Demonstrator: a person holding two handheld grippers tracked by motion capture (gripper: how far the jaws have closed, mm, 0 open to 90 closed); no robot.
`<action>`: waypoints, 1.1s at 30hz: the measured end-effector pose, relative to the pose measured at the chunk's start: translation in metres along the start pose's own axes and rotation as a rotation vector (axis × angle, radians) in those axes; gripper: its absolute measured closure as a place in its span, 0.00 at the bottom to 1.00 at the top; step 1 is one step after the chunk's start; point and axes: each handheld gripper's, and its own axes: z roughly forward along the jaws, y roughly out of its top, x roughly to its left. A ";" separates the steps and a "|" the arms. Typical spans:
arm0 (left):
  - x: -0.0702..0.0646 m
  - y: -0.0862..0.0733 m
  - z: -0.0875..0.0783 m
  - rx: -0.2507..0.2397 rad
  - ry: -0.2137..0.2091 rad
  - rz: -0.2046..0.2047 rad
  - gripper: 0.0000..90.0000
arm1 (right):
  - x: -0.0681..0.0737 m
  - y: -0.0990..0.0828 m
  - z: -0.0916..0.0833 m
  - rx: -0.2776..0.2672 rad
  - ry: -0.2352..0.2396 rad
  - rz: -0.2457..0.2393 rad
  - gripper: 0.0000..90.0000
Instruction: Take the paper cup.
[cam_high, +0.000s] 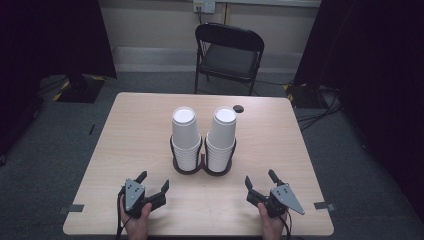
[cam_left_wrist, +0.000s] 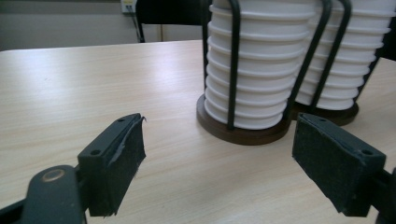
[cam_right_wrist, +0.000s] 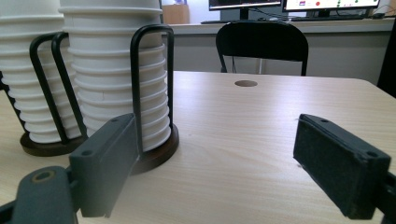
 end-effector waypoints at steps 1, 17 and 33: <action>0.000 0.000 0.000 0.000 0.000 0.000 0.19 | 0.000 0.000 0.000 0.000 0.000 0.000 0.15; -0.018 0.021 0.000 -0.007 -0.078 -0.003 0.22 | 0.003 0.001 0.003 0.039 0.004 -0.024 0.15; -0.040 0.041 0.004 -0.034 -0.256 0.070 0.21 | 0.004 0.002 0.006 0.073 0.014 -0.038 0.15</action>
